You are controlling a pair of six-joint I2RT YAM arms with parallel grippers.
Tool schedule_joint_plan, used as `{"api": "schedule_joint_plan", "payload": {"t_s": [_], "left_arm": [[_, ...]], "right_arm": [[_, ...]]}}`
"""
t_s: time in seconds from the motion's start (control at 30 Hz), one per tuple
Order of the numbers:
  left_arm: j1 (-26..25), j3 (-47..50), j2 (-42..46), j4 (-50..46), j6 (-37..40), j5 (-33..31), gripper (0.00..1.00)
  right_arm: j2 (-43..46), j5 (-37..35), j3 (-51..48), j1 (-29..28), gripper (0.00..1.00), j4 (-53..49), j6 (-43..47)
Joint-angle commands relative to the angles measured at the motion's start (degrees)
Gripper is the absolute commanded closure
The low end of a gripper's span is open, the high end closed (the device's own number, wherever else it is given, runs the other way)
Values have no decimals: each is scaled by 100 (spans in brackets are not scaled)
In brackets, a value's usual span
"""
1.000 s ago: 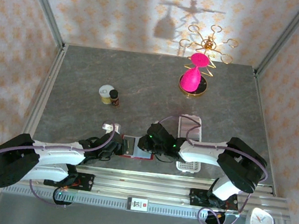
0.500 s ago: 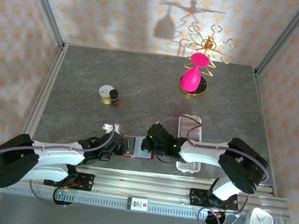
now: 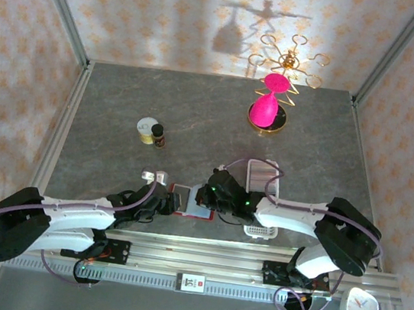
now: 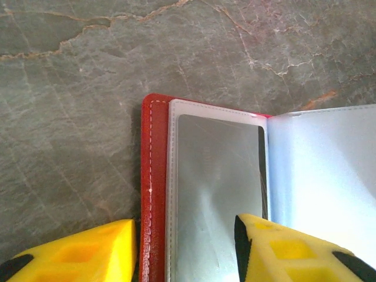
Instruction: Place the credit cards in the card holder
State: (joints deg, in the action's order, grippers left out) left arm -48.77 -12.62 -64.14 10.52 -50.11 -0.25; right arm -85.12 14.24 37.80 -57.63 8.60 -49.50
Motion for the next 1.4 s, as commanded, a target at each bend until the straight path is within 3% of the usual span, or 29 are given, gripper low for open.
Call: {"api": "schedule_joint_plan", "payload": {"t_s": [0.0,0.2,0.3,0.5,0.67,0.83,1.03,1.23,1.3,1.37], "left_arm": [[-71,173,30,-321,-218,360,51],[-71,181,647,-1001,-389,-278,51],[-71,164,1089,-1531,-559,-802,51],[-70,199,1993,-2108,-759,-1380,50],[-70,216,2313,-2257,-745,-1532,49],[-71,-26,2174,-2255,-479,-1400,49],[-69,-263,2024,-2007,-139,-1358,48],[-69,-428,1927,-1689,48,-1289,48],[-71,-468,1882,-1570,123,-1268,48],[-61,-499,1823,-1446,168,-1225,48]], "right_arm": [[-289,228,148,-34,90,493,-42],[-837,666,484,-34,76,1115,-180],[-1001,775,648,-38,74,1286,-231],[-1108,1000,825,-45,47,1609,-297],[-852,862,816,66,45,1380,1],[235,412,406,430,47,1279,893],[2068,-290,544,709,44,264,3447],[3869,-247,260,727,40,-406,6969],[4227,-152,237,713,37,-1076,8633],[4360,-437,446,701,32,-1800,9370]]}}
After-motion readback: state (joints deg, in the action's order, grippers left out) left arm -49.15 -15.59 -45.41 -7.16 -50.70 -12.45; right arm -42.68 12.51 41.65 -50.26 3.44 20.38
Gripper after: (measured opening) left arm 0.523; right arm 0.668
